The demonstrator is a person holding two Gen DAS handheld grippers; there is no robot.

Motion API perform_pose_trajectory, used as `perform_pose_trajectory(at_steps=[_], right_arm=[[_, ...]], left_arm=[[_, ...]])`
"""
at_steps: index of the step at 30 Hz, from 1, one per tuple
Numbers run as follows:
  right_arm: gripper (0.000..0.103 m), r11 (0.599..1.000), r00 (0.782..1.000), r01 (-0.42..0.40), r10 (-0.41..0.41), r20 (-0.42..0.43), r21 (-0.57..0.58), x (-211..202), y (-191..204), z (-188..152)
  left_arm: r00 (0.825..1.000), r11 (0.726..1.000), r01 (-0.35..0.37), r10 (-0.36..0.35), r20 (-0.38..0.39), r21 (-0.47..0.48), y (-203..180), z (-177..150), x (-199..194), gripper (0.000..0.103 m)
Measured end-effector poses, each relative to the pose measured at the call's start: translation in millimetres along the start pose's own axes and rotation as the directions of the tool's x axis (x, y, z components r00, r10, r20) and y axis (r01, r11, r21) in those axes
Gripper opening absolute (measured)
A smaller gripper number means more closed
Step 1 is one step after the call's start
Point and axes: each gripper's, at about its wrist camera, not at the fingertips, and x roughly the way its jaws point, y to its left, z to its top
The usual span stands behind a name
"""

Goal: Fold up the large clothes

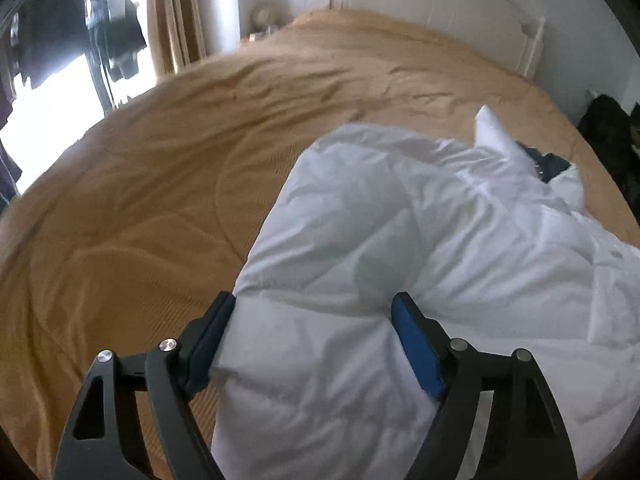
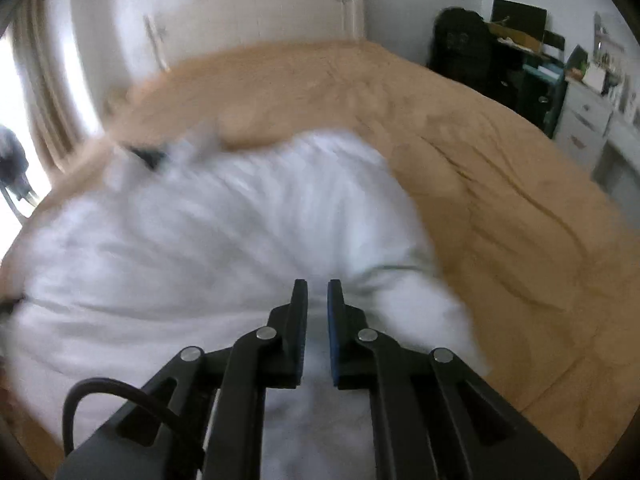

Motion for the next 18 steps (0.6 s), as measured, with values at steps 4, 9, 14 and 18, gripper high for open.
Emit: perform_pose_trajectory(at_steps=[4, 9, 14, 18], right_arm=[[0.014, 0.99, 0.998, -0.05, 0.054, 0.029, -0.135, -9.1, 45.2, -14.1], [0.016, 0.995, 0.998, 0.027, -0.033, -0.058, -0.096, 17.3, 37.0, -21.7], [0.018, 0.985, 0.988, -0.157, 0.156, -0.017, -0.071, -9.8, 67.0, -0.7], [0.019, 0.939, 0.943, -0.333, 0.328, -0.061, -0.088, -5.9, 114.6, 0.5]], left_arm=[[1.0, 1.0, -0.025, 0.025, -0.014, -0.006, 6.7, -9.1, 9.0, 0.087], [0.998, 0.995, 0.017, -0.023, -0.062, -0.098, 25.9, -4.5, 4.9, 0.084], [0.977, 0.955, 0.175, -0.199, -0.081, -0.239, 52.6, -21.9, -32.5, 0.086], [0.919, 0.876, 0.282, -0.364, -0.152, -0.392, 70.0, -45.4, -30.2, 0.086]])
